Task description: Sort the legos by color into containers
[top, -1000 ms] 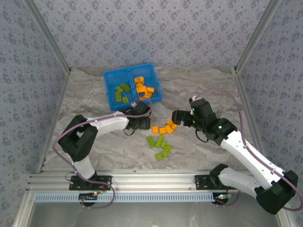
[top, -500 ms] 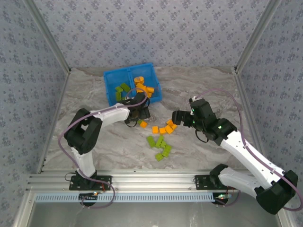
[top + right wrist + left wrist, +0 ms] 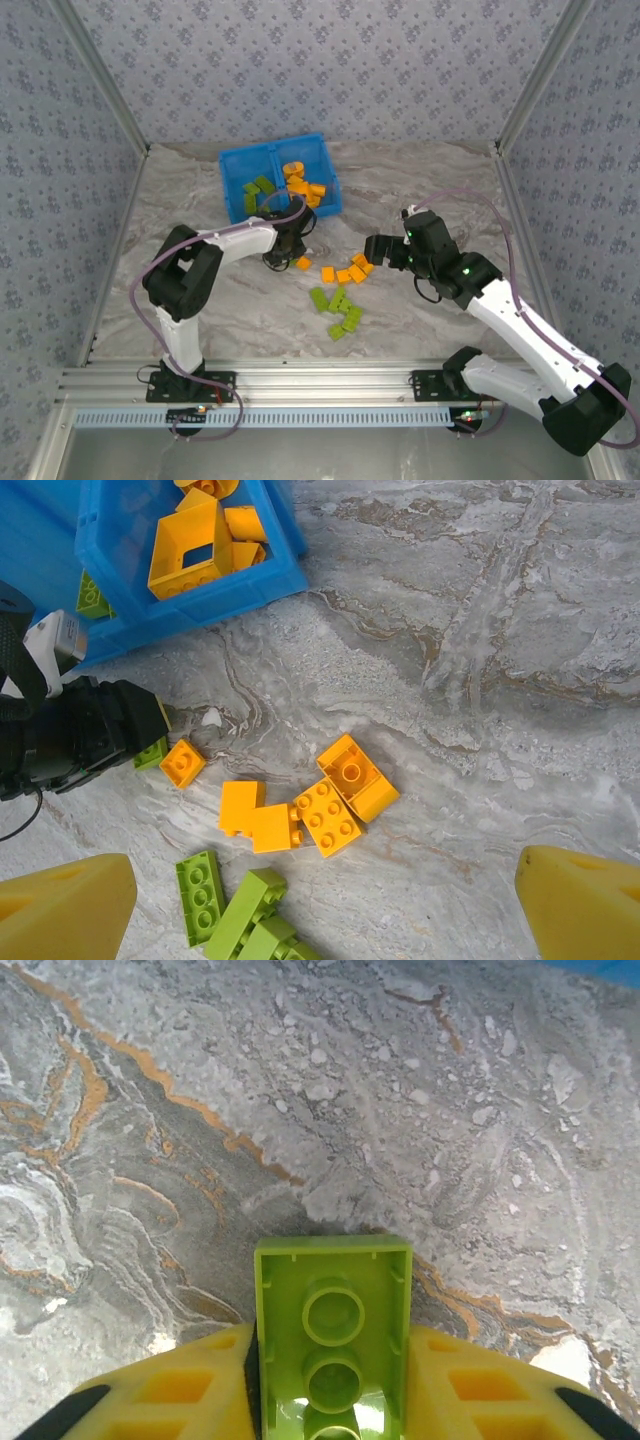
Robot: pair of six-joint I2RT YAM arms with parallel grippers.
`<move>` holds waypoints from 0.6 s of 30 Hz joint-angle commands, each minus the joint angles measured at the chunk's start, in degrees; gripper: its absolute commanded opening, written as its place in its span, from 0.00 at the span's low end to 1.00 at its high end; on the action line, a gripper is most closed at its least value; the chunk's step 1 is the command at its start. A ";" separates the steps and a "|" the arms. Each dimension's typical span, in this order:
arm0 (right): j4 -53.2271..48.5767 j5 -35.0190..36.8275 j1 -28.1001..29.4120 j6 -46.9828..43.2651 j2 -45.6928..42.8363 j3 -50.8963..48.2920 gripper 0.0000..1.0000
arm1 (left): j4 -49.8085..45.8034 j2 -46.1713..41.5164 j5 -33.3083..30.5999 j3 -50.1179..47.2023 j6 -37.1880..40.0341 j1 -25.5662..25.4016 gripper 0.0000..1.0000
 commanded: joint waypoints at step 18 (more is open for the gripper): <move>-1.20 0.29 -0.22 1.10 -0.82 0.15 1.00 | -12.08 -8.29 -25.67 19.52 23.34 8.46 0.28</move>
